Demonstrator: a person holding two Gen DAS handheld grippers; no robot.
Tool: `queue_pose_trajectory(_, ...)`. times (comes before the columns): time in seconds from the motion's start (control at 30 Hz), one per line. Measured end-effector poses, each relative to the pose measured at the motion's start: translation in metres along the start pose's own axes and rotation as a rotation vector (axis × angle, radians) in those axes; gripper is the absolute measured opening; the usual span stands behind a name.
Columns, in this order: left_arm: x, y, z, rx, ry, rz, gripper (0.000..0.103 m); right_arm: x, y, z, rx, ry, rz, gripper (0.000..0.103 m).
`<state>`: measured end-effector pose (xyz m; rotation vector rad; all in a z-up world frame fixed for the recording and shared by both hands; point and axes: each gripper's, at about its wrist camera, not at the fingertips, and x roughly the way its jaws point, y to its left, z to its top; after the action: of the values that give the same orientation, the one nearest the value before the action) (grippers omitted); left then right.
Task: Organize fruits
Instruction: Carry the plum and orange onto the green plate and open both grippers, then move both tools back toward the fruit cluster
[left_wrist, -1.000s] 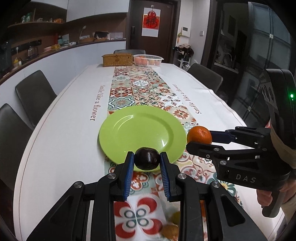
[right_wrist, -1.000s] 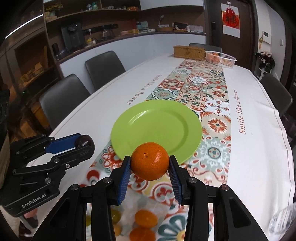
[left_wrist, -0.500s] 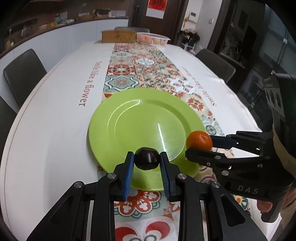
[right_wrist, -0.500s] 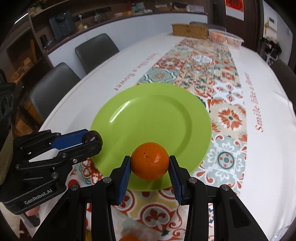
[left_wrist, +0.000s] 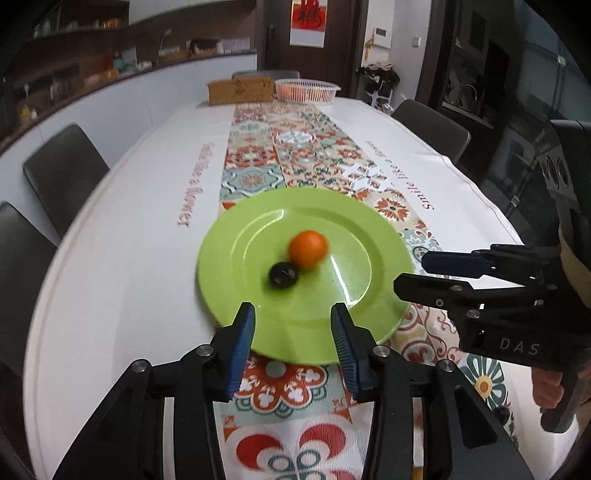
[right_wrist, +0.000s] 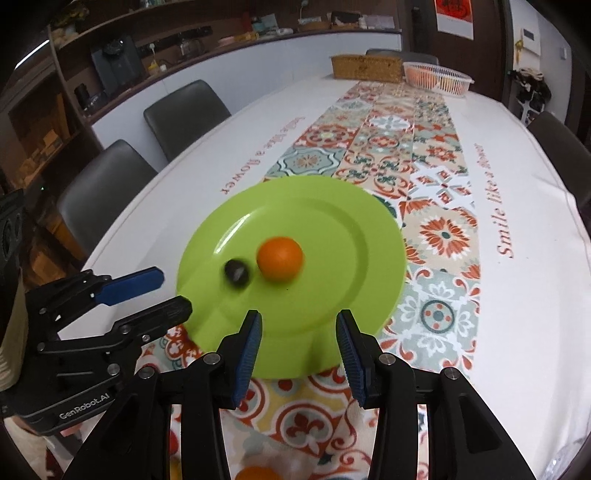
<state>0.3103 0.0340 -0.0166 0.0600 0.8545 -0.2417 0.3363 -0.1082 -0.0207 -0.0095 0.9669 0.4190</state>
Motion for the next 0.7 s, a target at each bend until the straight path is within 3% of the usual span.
queue_pose_trajectory(0.27, -0.058, -0.017, -0.007, 0.04, -0.109, 0.054, 0.062, -0.057, 0.021, -0.02, -0.061, -0.107, -0.026, 0.043)
queue_pose_trajectory(0.4, -0.085, -0.024, -0.016, 0.023, -0.139, 0.058, 0.069, -0.088, 0.029, -0.032, -0.078, -0.159, -0.05, 0.051)
queue_pose_trajectory(0.7, -0.132, -0.042, -0.049, -0.01, -0.188, 0.077, 0.082, -0.13, 0.041, -0.069, -0.068, -0.174, -0.078, 0.057)
